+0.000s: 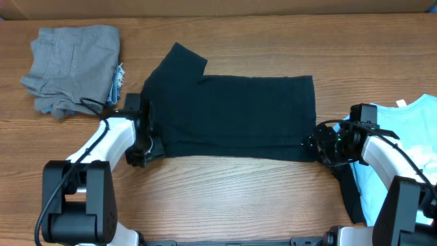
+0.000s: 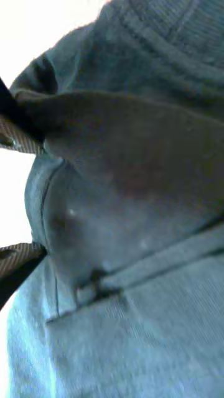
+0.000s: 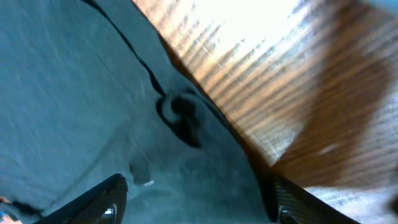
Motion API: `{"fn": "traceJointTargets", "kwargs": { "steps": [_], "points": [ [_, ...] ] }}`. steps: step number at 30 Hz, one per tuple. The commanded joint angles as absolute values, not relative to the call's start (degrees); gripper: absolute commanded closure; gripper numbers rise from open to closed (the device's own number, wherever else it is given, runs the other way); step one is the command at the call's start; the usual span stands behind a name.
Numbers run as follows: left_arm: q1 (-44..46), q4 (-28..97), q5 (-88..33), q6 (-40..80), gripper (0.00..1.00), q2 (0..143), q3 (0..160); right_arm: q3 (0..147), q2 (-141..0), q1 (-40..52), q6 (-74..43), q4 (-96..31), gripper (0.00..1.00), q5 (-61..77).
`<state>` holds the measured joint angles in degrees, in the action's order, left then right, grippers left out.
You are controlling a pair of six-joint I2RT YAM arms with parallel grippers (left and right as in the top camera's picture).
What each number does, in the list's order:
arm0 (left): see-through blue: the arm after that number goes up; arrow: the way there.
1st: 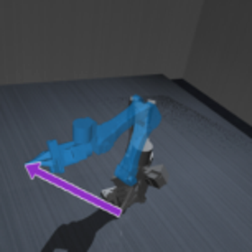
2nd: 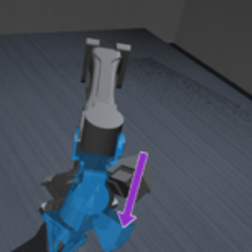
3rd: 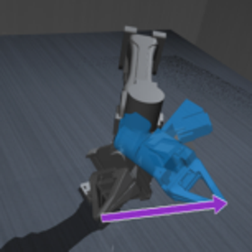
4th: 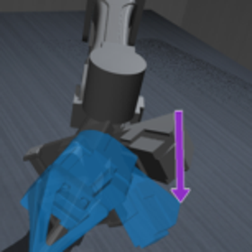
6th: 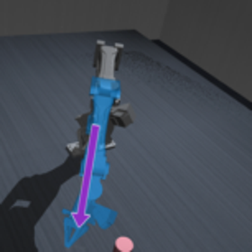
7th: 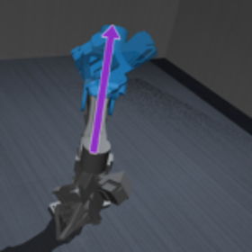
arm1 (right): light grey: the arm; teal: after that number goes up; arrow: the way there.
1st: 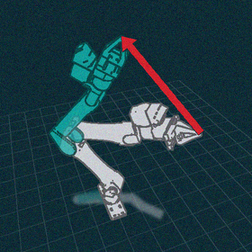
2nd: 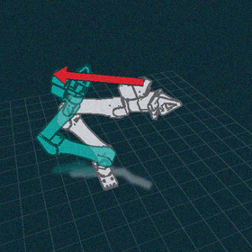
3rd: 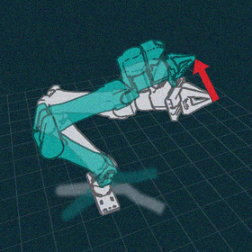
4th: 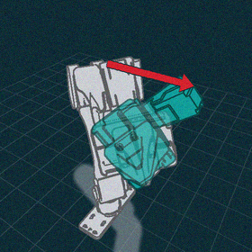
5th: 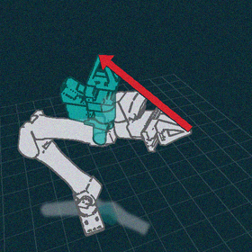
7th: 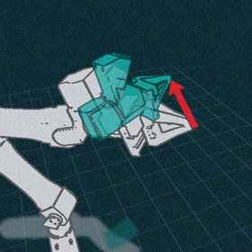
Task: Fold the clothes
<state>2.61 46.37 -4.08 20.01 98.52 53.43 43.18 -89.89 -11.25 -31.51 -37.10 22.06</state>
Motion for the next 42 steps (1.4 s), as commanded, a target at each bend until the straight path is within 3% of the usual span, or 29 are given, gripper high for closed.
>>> {"fn": "traceJointTargets", "kwargs": {
  "steps": [1,10,15,17,22,32,34,35,37,39,42],
  "points": [
    [2.3,45.6,-4.5,21.0,0.56,99.3,51.6,41.8,-90.6,-11.2,-32.9,-36.2,0.28,20.6],
    [2.2,44.0,-4.5,21.1,0.73,99.3,51.6,38.2,-90.6,-11.2,-33.3,-31.7,0.55,20.1],
    [2.2,44.4,-4.5,21.1,0.91,99.3,51.6,38.1,-90.6,-11.4,-33.2,-32.7,0.83,17.8],
    [2.1,45.6,-4.5,21.1,0.96,99.3,51.7,38.9,-90.4,-11.9,-33.0,-34.5,0.88,17.8],
    [1.2,50.2,-3.9,21.5,0.96,99.2,51.7,42.7,-88.9,-13.0,-31.0,-43.7,0.93,17.2],
    [-6.0,61.5,-1.1,22.3,0.95,97.9,51.7,45.1,-82.4,-12.9,-30.4,-59.1,0.93,12.6],
    [-6.7,62.4,-1.1,22.3,0.85,97.7,51.7,45.1,-82.0,-12.9,-30.4,-59.6,0.92,12.6],
    [-6.8,62.5,-1.5,22.3,0.75,97.7,51.7,45.1,-82.0,-12.9,-30.4,-59.5,0.84,12.6],
    [-6.7,62.3,-1.8,22.2,0.54,97.7,51.7,45.1,-82.0,-12.9,-30.4,-58.9,0.52,12.7],
    [-6.7,62.4,-2.8,21.5,0.5,97.7,51.7,45.4,-82.0,-12.9,-30.4,-57.7,0.44,12.7],
    [-6.8,64.2,-4.9,19.2,0.51,97.7,52.6,47.8,-82.0,-12.9,-25.9,-55.8,0.43,15.7]
  ]
}}
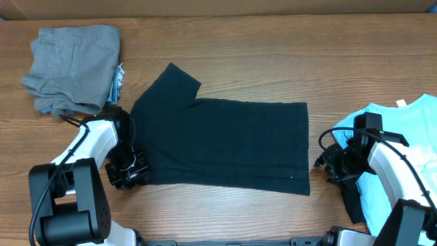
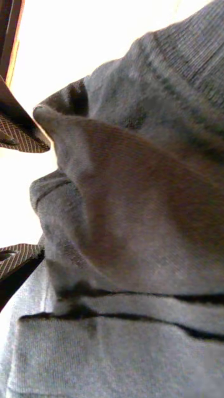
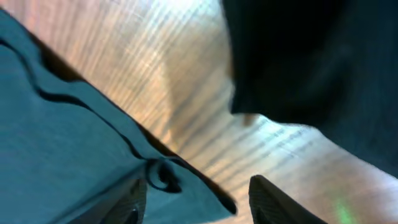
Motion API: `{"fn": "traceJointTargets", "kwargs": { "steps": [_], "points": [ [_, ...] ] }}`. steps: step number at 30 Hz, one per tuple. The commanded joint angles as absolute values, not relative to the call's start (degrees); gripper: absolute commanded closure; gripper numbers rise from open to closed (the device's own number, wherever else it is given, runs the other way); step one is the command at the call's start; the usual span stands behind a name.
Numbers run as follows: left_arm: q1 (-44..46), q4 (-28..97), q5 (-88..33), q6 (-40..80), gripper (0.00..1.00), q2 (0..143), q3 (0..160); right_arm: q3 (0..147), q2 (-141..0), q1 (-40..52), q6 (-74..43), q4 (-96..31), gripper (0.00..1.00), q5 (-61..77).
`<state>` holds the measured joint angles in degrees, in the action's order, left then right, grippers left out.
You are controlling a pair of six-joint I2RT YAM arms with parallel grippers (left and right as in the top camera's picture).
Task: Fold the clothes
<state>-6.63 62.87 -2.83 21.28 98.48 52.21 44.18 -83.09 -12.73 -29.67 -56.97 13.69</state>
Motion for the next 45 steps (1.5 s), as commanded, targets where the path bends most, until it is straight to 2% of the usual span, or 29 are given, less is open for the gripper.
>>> {"fn": "traceJointTargets", "kwargs": {
  "steps": [1,3,5,9,14,16,18,20,27,30,34,39,45],
  "points": [
    [-6.7,65.3,-5.0,18.7,0.52,97.7,53.5,49.1,-82.0,-12.9,-24.4,-55.8,0.43,16.7],
    [-6.7,68.4,-5.2,17.5,0.52,97.5,56.3,52.6,-82.0,-12.9,-22.0,-56.4,0.43,17.8],
    [-6.7,71.4,-5.5,16.3,0.48,96.7,60.2,56.9,-82.0,-12.9,-20.9,-57.7,0.43,17.9],
    [-6.7,74.0,-6.0,13.0,0.27,94.3,69.8,65.3,-82.0,-12.9,-20.6,-59.6,0.41,18.1],
    [-6.0,71.0,-14.1,4.1,0.2,94.0,80.7,71.6,-82.1,-12.9,-22.4,-58.2,0.39,20.6],
    [-5.4,66.8,-22.0,-0.6,0.0,94.0,82.7,72.1,-82.2,-12.9,-23.6,-56.3,0.38,20.7],
    [-4.7,61.5,-29.1,-4.0,0.0,94.0,83.4,72.0,-82.7,-12.9,-24.1,-54.8,0.38,20.8],
    [-4.0,55.6,-30.5,-4.4,0.03,94.1,83.4,72.0,-83.6,-12.9,-24.1,-54.1,0.38,21.1],
    [1.2,44.6,-13.3,1.0,0.07,99.1,83.4,72.0,-87.5,-12.9,-24.2,-54.1,0.38,22.4],
    [3.6,40.2,-8.1,1.8,0.18,103.0,83.6,72.0,-87.9,-12.9,-24.2,-54.1,0.38,22.4],
    [5.5,33.8,-2.7,1.7,0.28,110.0,84.1,72.0,-87.9,-12.9,-24.2,-54.1,0.38,22.4],
    [5.7,22.6,0.1,1.7,0.22,115.2,84.1,72.0,-87.9,-12.9,-24.2,-54.3,0.37,22.4],
    [5.7,14.5,-0.2,3.4,0.28,120.5,84.1,72.0,-87.9,-12.9,-24.1,-55.4,0.37,22.3]
  ]
}}
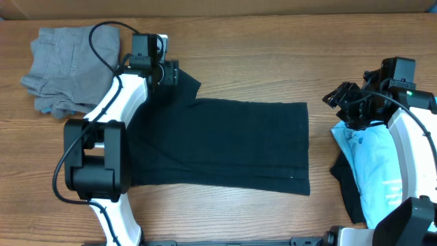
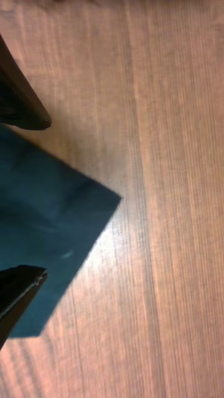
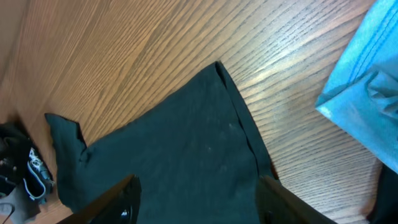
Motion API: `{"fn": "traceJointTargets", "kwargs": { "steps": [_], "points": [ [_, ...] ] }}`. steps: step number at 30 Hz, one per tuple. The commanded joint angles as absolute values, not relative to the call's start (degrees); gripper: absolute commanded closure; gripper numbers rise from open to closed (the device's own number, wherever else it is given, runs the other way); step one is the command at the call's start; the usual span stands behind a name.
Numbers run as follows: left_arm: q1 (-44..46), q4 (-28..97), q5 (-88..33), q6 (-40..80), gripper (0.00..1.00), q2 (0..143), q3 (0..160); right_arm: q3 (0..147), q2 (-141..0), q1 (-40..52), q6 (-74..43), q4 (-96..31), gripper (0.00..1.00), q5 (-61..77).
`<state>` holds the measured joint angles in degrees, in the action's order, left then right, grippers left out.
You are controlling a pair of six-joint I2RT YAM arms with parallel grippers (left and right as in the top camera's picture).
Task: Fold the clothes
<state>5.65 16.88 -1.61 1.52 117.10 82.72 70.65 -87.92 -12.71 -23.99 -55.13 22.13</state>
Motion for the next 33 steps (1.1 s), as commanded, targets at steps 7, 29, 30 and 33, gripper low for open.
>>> {"fn": "traceJointTargets", "kwargs": {
  "steps": [7,29,30,33],
  "points": [
    [5.7,7.6,-6.0,6.8,0.31,126.4,84.1,72.0,-87.9,-12.8,-24.0,-56.9,0.38,21.9],
    [5.6,18.3,-5.9,7.9,0.96,122.2,86.3,72.0,-88.1,-12.8,-23.8,-49.2,0.39,18.5],
    [5.6,19.3,-5.6,7.2,0.96,120.9,86.4,72.0,-88.3,-12.8,-23.8,-47.7,0.39,18.5],
    [5.6,20.8,-5.3,6.0,0.96,116.9,86.5,72.0,-89.7,-12.8,-23.8,-44.4,0.43,18.5]
  ]
}}
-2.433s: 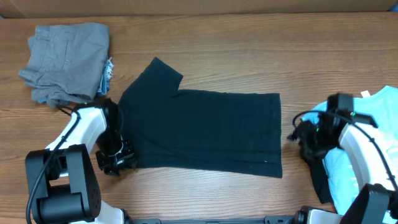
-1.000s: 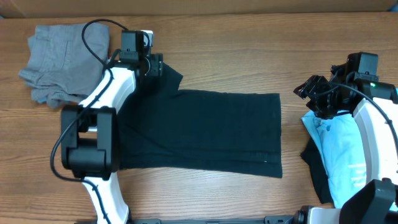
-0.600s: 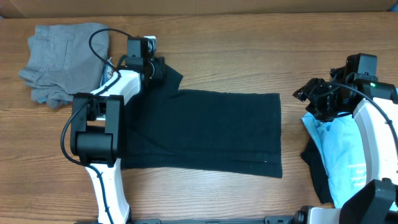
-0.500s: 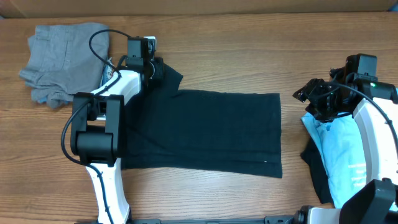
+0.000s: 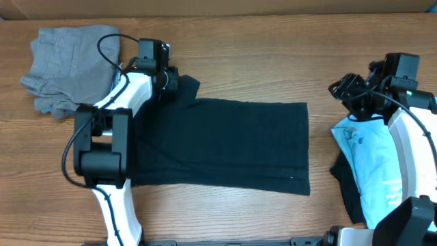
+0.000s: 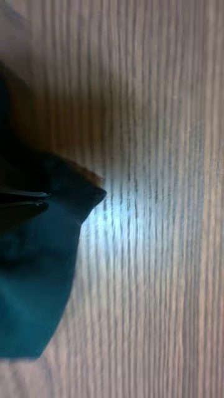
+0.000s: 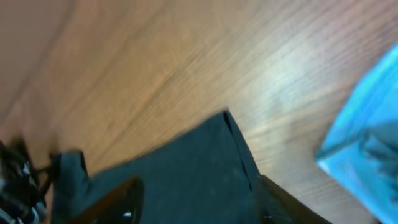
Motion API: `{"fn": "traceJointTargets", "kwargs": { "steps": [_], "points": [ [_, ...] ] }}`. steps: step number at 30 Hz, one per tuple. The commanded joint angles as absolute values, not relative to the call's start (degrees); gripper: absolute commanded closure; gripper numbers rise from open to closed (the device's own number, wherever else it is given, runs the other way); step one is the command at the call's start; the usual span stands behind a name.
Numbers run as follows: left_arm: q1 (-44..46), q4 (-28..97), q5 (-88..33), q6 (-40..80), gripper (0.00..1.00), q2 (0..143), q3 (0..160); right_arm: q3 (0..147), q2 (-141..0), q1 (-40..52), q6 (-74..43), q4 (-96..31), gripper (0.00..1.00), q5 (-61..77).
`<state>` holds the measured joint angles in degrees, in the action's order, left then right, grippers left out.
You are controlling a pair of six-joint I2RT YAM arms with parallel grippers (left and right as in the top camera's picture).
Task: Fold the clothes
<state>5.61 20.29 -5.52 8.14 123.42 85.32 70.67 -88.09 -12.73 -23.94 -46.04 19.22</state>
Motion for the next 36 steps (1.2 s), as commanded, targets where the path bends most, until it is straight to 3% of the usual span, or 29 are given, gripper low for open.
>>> {"fn": "traceJointTargets", "kwargs": {
  "steps": [1,8,15,30,36],
  "points": [
    [5.6,21.2,-5.3,5.9,0.96,115.6,86.5,72.0,-90.5,-12.8,-23.8,-43.7,0.43,18.5],
    [5.6,24.4,-5.4,5.8,0.96,108.8,86.5,72.0,-98.9,-10.6,-20.5,-40.1,0.35,19.0],
    [5.7,29.6,-5.4,5.8,0.96,107.9,86.5,72.0,-106.1,-8.1,-19.0,-35.4,0.35,18.6],
    [5.7,35.2,-5.6,6.0,0.96,105.8,86.5,72.0,-114.7,-4.8,-18.8,-32.3,0.41,16.6],
    [5.7,35.4,-5.3,5.8,0.96,102.3,86.5,72.0,-115.0,-3.7,-18.8,-33.0,0.52,16.4]
  ]
}}
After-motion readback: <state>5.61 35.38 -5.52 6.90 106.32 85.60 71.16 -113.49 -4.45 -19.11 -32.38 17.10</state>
